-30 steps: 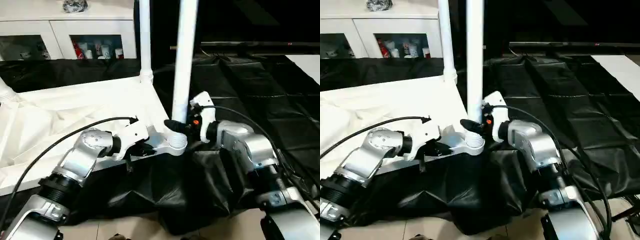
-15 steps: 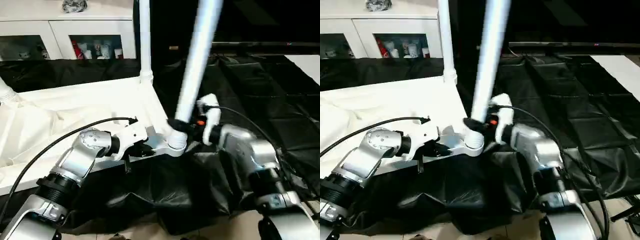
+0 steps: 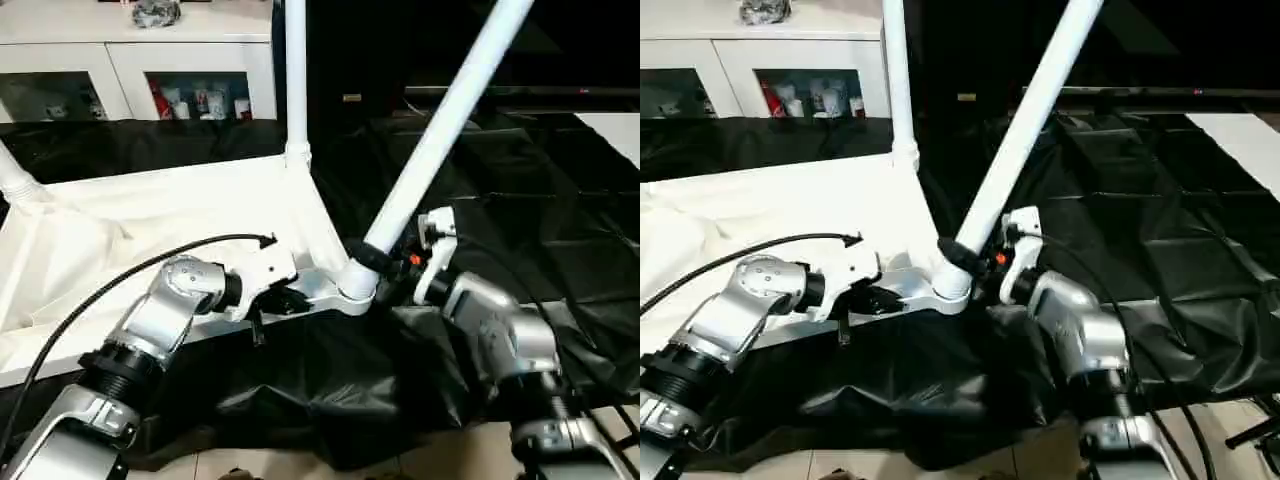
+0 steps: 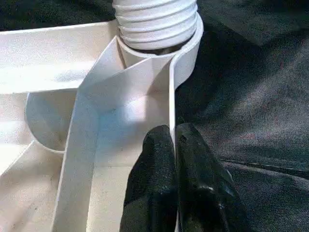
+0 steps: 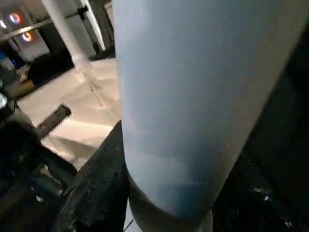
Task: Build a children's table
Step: Insert table leg to table base
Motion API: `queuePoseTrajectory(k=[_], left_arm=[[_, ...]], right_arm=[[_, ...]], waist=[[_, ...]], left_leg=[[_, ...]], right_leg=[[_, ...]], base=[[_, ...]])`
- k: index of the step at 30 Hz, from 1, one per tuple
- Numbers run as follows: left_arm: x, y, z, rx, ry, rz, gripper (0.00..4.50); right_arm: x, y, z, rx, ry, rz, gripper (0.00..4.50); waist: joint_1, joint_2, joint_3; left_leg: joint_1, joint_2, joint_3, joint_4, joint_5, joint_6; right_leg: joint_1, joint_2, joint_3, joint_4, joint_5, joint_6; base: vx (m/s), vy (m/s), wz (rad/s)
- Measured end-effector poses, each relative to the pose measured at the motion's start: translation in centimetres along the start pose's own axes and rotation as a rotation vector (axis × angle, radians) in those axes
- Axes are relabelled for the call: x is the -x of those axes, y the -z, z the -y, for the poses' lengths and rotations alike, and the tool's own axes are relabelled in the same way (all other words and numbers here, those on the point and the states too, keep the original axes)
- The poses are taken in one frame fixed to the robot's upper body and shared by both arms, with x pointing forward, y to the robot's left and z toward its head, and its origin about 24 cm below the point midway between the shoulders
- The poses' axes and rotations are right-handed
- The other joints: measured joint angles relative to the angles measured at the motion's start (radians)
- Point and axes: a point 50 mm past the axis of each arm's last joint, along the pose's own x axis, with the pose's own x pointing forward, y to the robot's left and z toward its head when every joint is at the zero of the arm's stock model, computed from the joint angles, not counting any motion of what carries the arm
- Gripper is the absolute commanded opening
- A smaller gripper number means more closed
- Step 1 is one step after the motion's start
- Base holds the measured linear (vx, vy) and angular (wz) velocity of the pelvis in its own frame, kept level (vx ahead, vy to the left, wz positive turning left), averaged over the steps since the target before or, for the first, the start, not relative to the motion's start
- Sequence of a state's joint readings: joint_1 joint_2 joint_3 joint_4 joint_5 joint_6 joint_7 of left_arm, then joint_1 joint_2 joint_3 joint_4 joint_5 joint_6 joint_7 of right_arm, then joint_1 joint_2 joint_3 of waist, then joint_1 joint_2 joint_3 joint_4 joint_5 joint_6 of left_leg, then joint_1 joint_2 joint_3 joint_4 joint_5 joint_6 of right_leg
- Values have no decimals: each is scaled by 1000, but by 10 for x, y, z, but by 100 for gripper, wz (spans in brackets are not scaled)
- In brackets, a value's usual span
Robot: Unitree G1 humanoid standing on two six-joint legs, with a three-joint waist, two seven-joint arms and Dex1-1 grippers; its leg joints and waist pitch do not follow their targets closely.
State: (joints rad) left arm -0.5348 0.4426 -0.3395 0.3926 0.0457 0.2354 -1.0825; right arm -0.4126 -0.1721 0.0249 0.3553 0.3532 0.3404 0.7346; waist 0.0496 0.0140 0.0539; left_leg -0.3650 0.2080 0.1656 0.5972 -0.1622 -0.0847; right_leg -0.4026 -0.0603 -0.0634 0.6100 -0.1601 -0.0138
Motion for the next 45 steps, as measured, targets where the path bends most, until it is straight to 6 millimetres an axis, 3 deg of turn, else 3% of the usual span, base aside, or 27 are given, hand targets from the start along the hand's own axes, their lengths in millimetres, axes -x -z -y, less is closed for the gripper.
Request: queuePoseTrajectory(k=[14,26,45], left_arm=[[1,1,-2,-11,-1,-13,0],[2,3,-2,-13,-1,-24,0],[7,2,1,-73,82,-13,0]], right_arm=[[-10,-8,-7,164,-42,-88,188],[-20,-12,-6,264,-135,-176,188],[-13,-13,-2,307,-317,-198,188]], waist=[[-11,0,-1],[-18,-9,-6],[-10,-11,-9]], left_leg=[[0,-1,-2,0,0,0],[1,-1,-10,0,0,0],[2,-2,-9,-18,-1,0]], right_leg=[[0,0,-1,0,0,0],[5,0,-7,-12,0,1],[4,1,-7,-15,0,-2]], base=[[0,0,0],[0,0,0],[0,0,0]])
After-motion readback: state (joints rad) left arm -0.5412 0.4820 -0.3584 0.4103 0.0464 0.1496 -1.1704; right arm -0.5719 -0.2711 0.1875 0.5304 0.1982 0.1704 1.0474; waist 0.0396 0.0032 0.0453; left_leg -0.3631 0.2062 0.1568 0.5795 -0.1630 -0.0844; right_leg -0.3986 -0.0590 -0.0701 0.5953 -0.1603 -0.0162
